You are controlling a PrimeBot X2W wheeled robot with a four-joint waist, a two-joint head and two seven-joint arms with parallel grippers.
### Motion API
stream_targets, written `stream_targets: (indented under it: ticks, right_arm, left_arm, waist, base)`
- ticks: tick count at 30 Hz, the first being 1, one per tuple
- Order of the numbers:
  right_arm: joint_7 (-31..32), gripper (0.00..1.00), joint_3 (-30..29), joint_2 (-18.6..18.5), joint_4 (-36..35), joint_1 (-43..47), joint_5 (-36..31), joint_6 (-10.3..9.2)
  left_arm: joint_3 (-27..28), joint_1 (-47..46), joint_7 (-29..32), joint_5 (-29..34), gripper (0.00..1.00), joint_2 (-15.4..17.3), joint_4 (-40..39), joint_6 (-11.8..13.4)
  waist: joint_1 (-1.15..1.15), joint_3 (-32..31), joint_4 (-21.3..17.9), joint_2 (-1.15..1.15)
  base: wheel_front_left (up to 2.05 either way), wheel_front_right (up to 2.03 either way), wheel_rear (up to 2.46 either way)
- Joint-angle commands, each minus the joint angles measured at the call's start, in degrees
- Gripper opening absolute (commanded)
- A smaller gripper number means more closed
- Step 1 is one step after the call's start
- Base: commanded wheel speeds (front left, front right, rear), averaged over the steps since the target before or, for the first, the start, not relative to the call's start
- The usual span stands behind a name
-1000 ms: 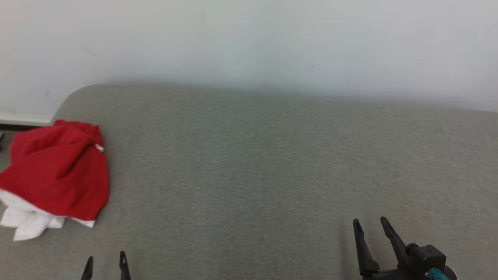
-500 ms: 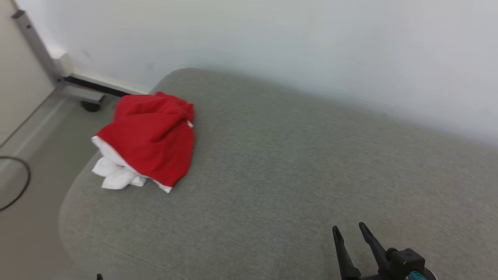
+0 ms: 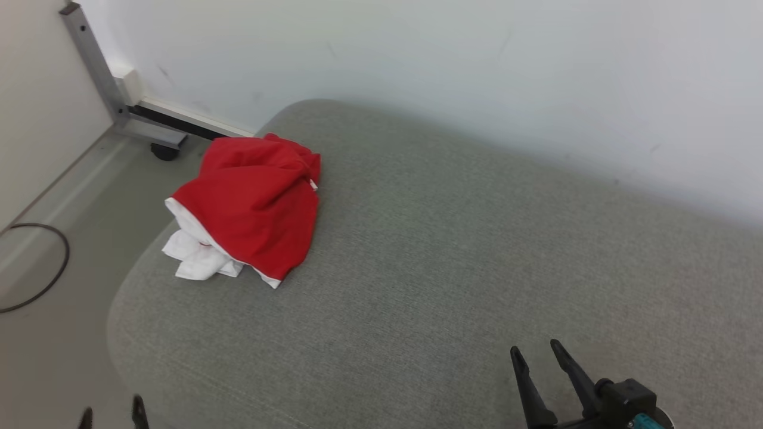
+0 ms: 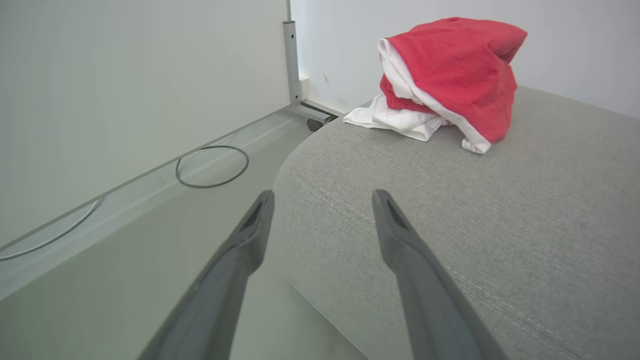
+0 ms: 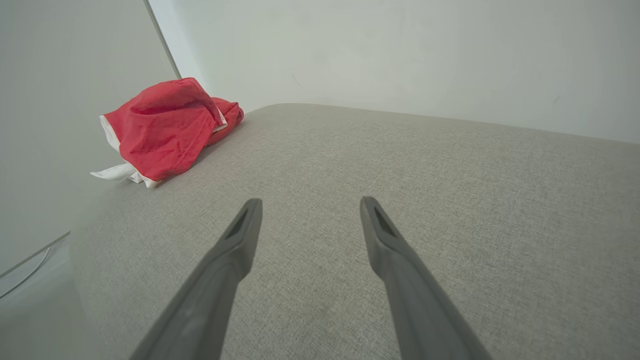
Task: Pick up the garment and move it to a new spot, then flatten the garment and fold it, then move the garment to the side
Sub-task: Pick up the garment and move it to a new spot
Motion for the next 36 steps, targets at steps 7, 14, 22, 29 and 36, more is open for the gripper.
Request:
stream_targets:
  ticks: [7,14,22,29,36]
  right_arm:
    - [0.0,1.0,0.92,-3.71,-2.04,-2.33,1.83,-0.12]
    - [0.0,1.0,2.36,-6.45,-5.44,-5.03,2.02,-0.12]
    - [-0.01,1.0,3.08,-7.26,-5.95,-6.7,2.64,-0.12]
    - [-0.01,1.0,3.02,-8.31,-5.27,-6.73,3.07,-0.12]
    - [-0.01,1.0,3.77,-8.79,-5.07,-7.64,3.22,-0.12]
  left_arm:
    - [-1.78,-10.9,-0.19,-0.98,1.0,5.88,4.47,-2.64]
    - [-11.93,-25.2,2.83,-7.09,1.0,16.45,10.67,-3.05]
    - [-21.3,-36.05,8.33,-16.1,1.0,27.52,14.92,-3.05]
    - [-22.01,-41.89,13.95,-21.22,1.0,31.72,22.03,-3.05]
    - [-20.43,-43.64,18.65,-24.02,1.0,32.6,27.63,-2.51]
  waist:
    - [0.0,6.46,-5.89,0.0]
    - [0.0,10.99,-9.77,0.0]
    - [0.0,13.35,-14.4,0.0]
    - [0.0,15.91,-16.95,0.0]
    - [0.0,16.73,-17.73,0.0]
  base:
    - [0.0,0.0,0.0]
    - [0.0,0.0,0.0]
    - [0.0,0.0,0.0]
    - [0.0,0.0,0.0]
    - [0.0,0.0,0.0]
